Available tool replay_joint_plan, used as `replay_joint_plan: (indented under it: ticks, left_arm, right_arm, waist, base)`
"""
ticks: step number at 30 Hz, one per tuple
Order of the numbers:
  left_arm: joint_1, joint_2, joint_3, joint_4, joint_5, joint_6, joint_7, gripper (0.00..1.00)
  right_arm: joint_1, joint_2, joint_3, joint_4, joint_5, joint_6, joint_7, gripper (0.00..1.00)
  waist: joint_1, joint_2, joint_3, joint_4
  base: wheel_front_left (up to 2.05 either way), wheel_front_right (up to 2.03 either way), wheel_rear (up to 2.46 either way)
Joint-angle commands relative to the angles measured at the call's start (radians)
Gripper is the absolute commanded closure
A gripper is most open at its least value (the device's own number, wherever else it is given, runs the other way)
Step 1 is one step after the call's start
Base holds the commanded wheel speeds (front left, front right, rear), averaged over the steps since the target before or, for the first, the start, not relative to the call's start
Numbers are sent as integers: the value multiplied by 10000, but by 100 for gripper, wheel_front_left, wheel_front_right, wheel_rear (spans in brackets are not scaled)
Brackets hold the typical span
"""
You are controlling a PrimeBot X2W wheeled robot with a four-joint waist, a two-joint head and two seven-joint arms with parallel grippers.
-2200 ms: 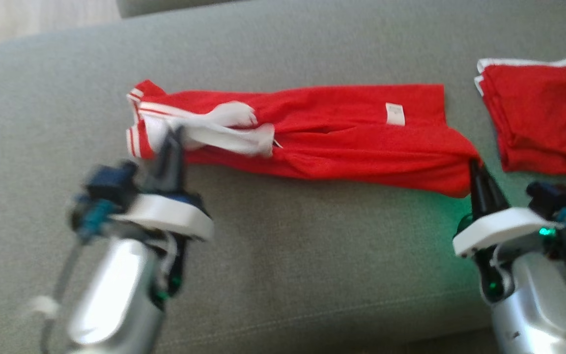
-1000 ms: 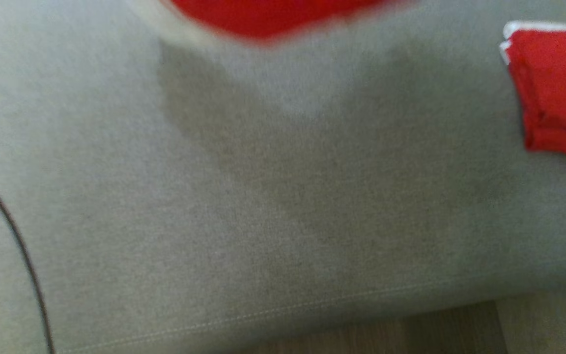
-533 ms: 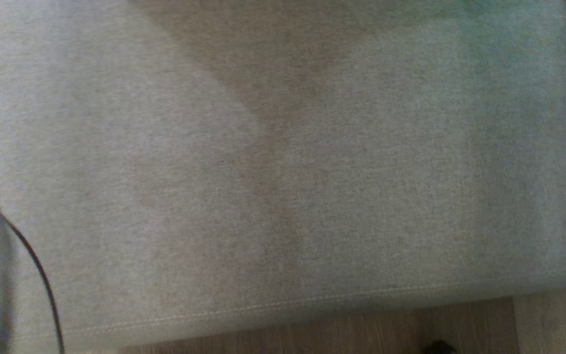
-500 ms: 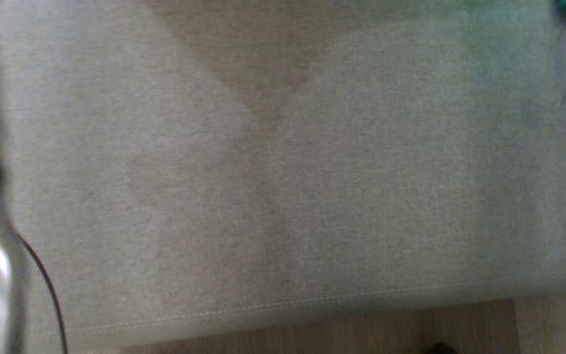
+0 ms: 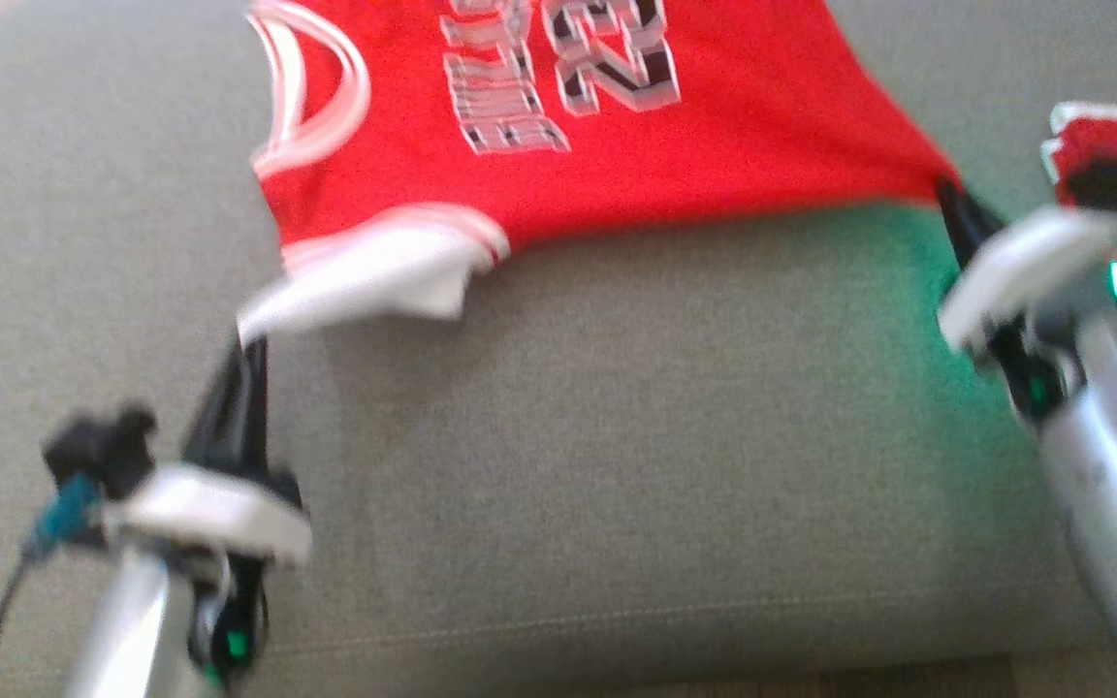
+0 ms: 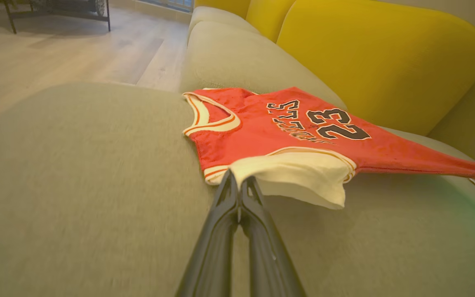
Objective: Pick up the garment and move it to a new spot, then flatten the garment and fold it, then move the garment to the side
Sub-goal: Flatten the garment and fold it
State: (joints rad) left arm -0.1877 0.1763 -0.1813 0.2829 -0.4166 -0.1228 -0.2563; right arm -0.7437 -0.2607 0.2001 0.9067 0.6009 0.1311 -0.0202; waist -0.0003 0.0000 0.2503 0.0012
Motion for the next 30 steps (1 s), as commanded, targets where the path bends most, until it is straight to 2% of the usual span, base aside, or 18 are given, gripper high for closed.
replay_joint_plan:
  ticks: [1, 2, 3, 10, 15, 18, 23, 30]
  left_arm:
    - [-285, 126, 385, -472, -97, 35, -54, 100]
    - [482, -47, 433, -707, -317, 143, -54, 100]
    - [482, -47, 433, -707, -317, 143, -54, 100]
    - [2598, -284, 565, -2431, -823, 732, 560, 100]
    - [3590, -369, 624, -4162, -1168, 1264, 1437, 100]
    - [3569, -485, 535, -4804, -1381, 1466, 1924, 100]
    - [2239, -247, 90, -4202, -579, 1502, 2145, 100]
    - [-399, -676, -441, -1865, -94, 1317, 1650, 100]
  right_arm:
    - [165, -170, 111, -388, 128, -4, -25, 100]
    - [1084, -383, 77, -886, 435, -4, -53, 100]
    - [1084, -383, 77, -886, 435, -4, -53, 100]
    - [4107, -853, -715, -2778, 635, -4, -207, 100]
    - [5631, -805, -1773, -4548, -98, -4, 199, 100]
    - [5916, -503, -2367, -5547, -940, -4, 681, 100]
    - [5386, 316, -2730, -6252, -2432, -4, 1503, 100]
    - [3647, 904, -2856, -5156, -3423, -4, 1703, 100]
  waist:
    - [3, 0, -492, 99]
    - [3, 0, -798, 161]
    - [3, 0, -798, 161]
    - [3, 0, -1477, 297]
    - [3, 0, -1547, 215]
    - [3, 0, -1494, 124]
    - [3, 0, -1317, 62]
    - [3, 0, -759, 184]
  base:
    - [0, 0, 0]
    - [0, 0, 0]
    - [0, 0, 0]
    - [0, 0, 0]
    - [0, 0, 0]
    - [0, 0, 0]
    - [0, 0, 0]
    - [0, 0, 0]
